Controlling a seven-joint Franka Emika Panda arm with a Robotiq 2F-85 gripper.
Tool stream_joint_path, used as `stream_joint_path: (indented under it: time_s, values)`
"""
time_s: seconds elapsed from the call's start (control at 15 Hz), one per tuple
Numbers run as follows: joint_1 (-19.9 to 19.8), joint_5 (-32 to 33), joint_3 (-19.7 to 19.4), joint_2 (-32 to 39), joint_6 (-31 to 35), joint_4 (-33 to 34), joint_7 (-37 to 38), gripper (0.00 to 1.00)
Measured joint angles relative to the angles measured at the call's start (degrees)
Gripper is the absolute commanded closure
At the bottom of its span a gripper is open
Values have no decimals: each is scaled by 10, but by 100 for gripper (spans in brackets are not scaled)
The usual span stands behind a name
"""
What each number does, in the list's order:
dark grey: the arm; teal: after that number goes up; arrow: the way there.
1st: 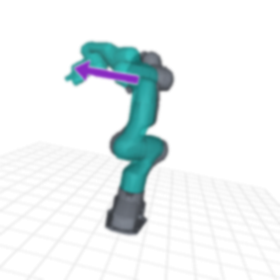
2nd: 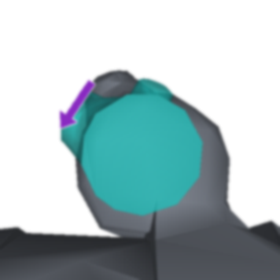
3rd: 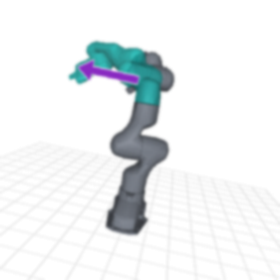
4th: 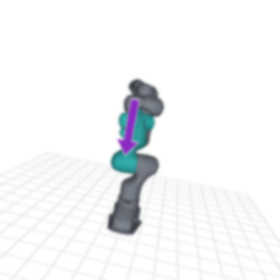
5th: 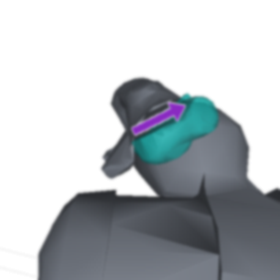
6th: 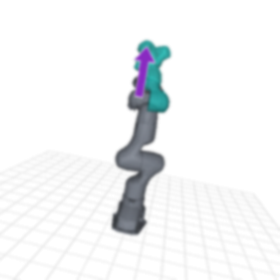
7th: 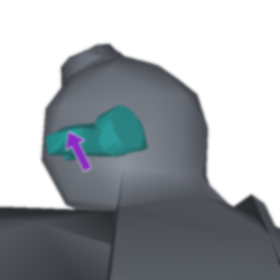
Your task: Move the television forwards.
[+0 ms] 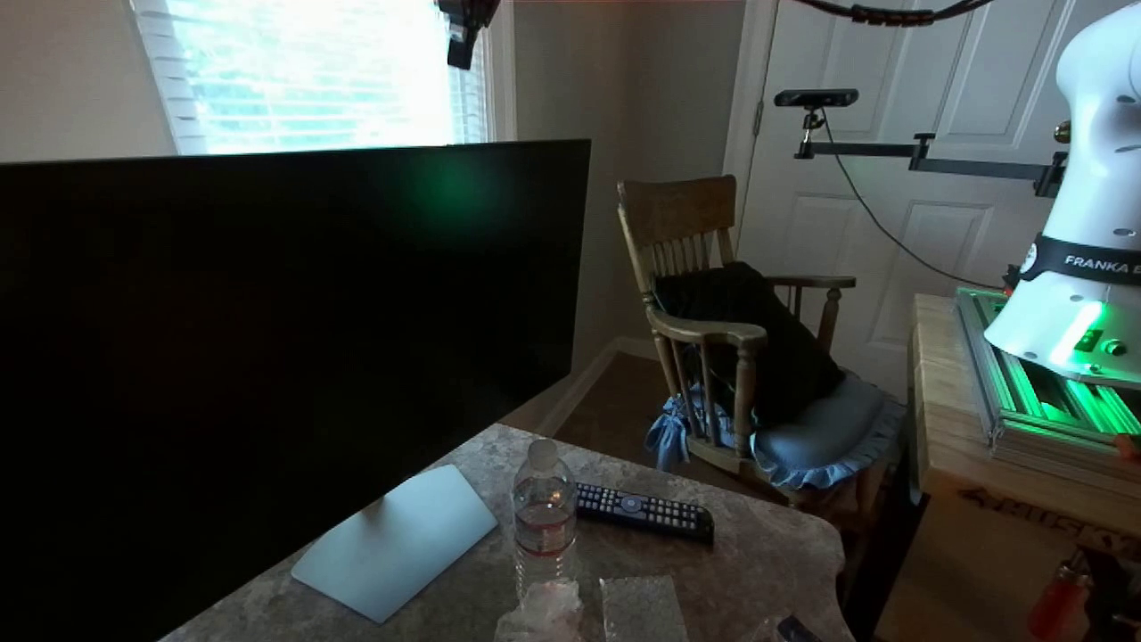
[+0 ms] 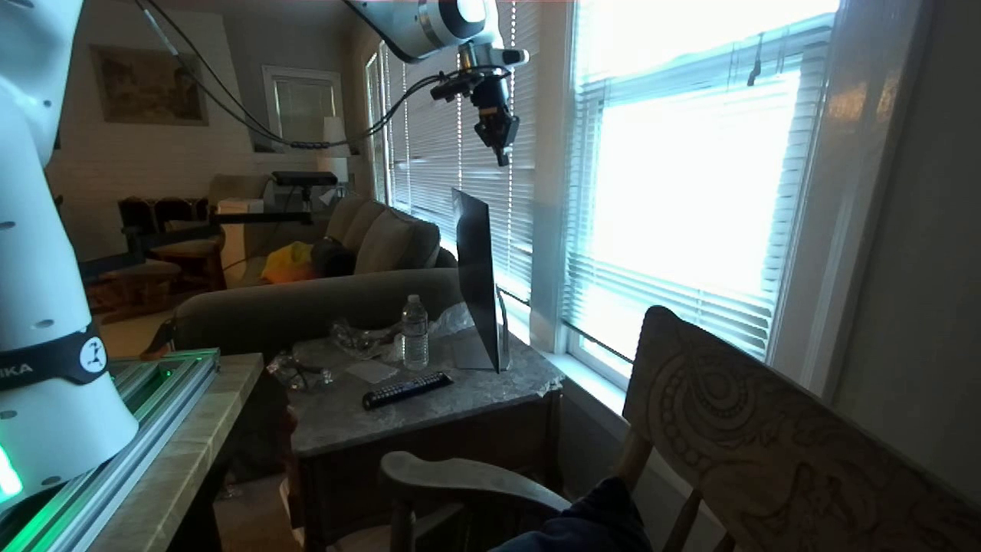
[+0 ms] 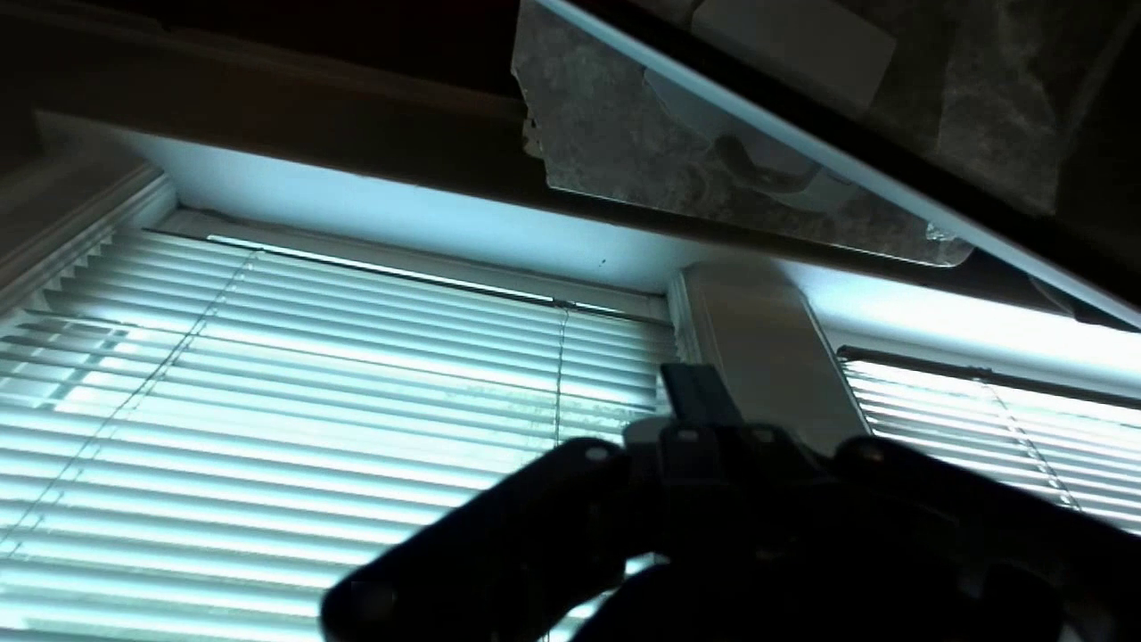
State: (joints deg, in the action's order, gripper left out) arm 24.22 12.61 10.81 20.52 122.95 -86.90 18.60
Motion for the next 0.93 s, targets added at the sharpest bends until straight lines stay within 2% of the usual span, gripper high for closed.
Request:
stream_joint_path:
  time_s: [0.33,0.6,0.67,0.93]
  values:
    - [5,5,7,-50,-18,-1,-1,32]
    - [7,30,14,-91,-90,0,-1,4]
    - [7,35,16,-99,-111,0,-1,1]
    - [6,35,28,-124,-185,1,-7,0]
